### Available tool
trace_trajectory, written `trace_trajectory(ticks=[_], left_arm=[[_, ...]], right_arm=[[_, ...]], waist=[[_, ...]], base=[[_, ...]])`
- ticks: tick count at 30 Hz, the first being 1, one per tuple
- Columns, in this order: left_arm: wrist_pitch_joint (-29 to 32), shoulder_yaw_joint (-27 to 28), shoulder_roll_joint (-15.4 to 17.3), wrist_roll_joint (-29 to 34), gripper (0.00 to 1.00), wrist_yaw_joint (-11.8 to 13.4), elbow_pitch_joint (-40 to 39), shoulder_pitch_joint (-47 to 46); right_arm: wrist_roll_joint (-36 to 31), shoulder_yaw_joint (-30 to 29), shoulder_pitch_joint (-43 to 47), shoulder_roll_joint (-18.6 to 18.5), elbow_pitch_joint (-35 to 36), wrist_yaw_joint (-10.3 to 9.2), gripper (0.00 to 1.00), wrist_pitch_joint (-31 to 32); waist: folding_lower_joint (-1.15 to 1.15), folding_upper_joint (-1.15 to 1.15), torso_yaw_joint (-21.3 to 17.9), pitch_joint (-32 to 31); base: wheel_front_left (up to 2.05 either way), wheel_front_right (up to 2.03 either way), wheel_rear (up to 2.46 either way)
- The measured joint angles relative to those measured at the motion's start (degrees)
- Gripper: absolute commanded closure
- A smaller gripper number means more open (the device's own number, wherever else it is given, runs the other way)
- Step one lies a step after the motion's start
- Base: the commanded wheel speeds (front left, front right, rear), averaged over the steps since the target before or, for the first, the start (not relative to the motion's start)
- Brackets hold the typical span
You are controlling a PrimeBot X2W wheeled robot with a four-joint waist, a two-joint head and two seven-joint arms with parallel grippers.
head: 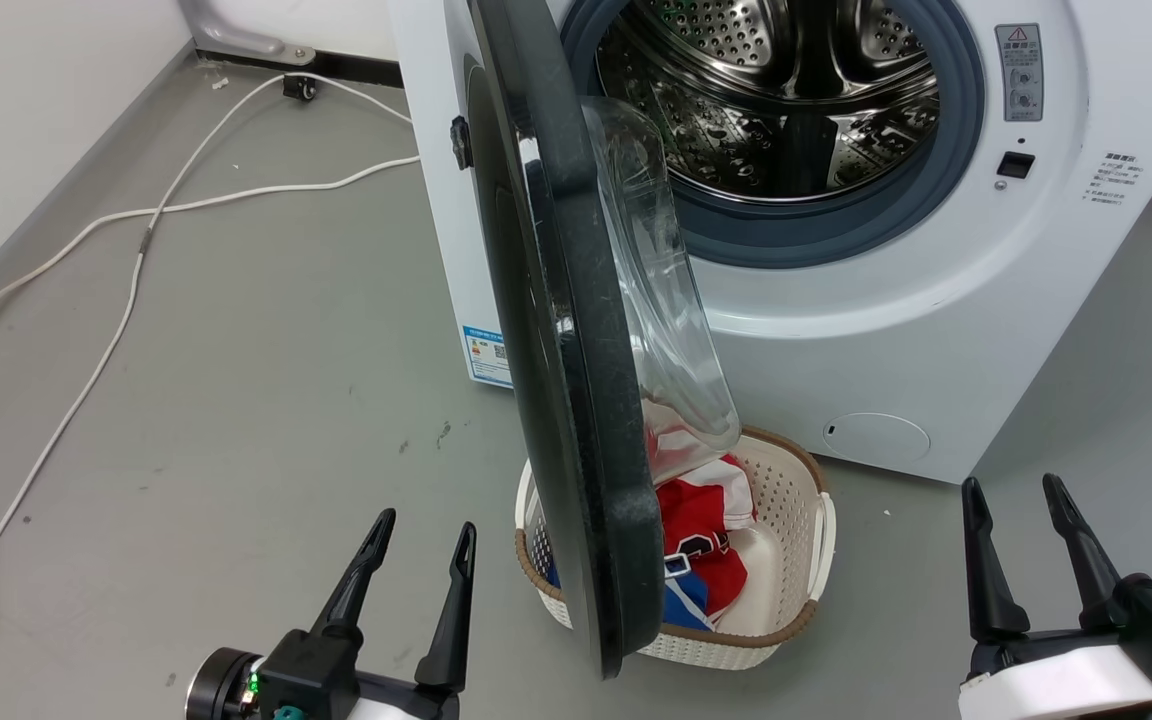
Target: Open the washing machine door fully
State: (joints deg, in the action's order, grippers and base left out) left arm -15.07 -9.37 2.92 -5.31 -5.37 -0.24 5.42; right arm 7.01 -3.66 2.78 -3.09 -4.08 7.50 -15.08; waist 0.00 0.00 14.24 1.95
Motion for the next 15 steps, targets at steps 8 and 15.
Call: trace_trajectory(ticks=[8, 15], left_arm=[[0.0, 0.0, 0.0, -0.1, 1.0, 0.1, -0.1, 0.0], [0.0, 0.6, 0.0, -0.7, 1.0, 0.4, -1.5, -0.1]], right_arm=[[0.1, -0.2, 0.2, 0.1, 0.2, 0.0, 0.0, 0.0], [0.2, -0.3, 0.2, 0.1, 0.0, 0.0, 0.0, 0.0]], waist=[[0.0, 0.0, 0.2, -0.1], [0.0, 0.0, 0.4, -0.1]], base=[[0.0, 0.0, 0.0], [0.0, 0.0, 0.0]])
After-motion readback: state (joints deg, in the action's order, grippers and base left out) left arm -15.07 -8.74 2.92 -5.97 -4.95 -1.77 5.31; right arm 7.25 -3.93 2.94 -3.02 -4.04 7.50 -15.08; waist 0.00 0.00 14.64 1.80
